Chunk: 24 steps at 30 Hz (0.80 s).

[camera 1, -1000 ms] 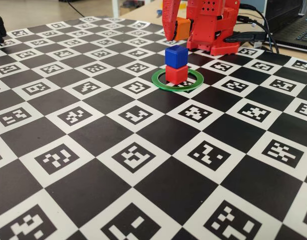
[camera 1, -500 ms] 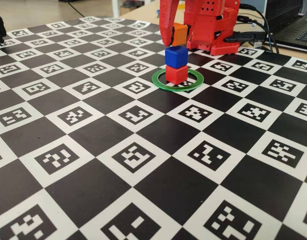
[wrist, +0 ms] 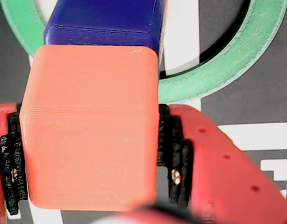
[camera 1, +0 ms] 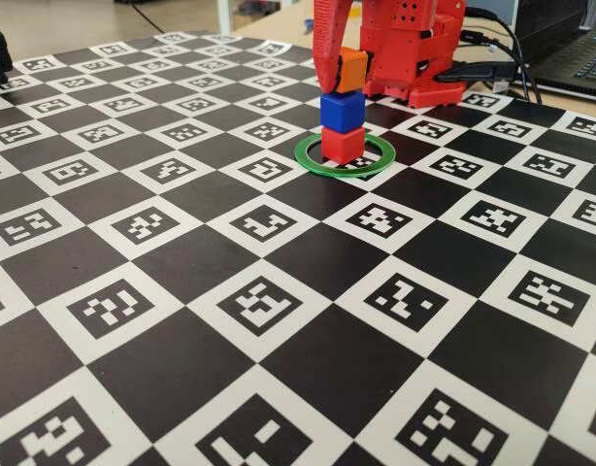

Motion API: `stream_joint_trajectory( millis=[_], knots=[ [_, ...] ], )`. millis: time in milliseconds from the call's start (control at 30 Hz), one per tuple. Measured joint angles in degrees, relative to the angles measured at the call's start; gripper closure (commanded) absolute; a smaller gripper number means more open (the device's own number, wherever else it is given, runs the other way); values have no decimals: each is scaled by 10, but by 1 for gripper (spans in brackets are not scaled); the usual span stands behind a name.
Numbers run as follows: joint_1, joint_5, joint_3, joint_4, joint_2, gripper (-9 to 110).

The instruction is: Grab the red cube then put it in the green circle then put the blue cube on top and finally the orange cube on top

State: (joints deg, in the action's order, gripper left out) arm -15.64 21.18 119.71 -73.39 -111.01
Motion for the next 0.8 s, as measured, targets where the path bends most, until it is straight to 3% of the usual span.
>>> stream_joint_trajectory(
  millis=[300, 800],
  knots=[
    [0, 1, 4, 4, 0, 93],
    [0, 11, 4, 4, 0, 68]
  ],
)
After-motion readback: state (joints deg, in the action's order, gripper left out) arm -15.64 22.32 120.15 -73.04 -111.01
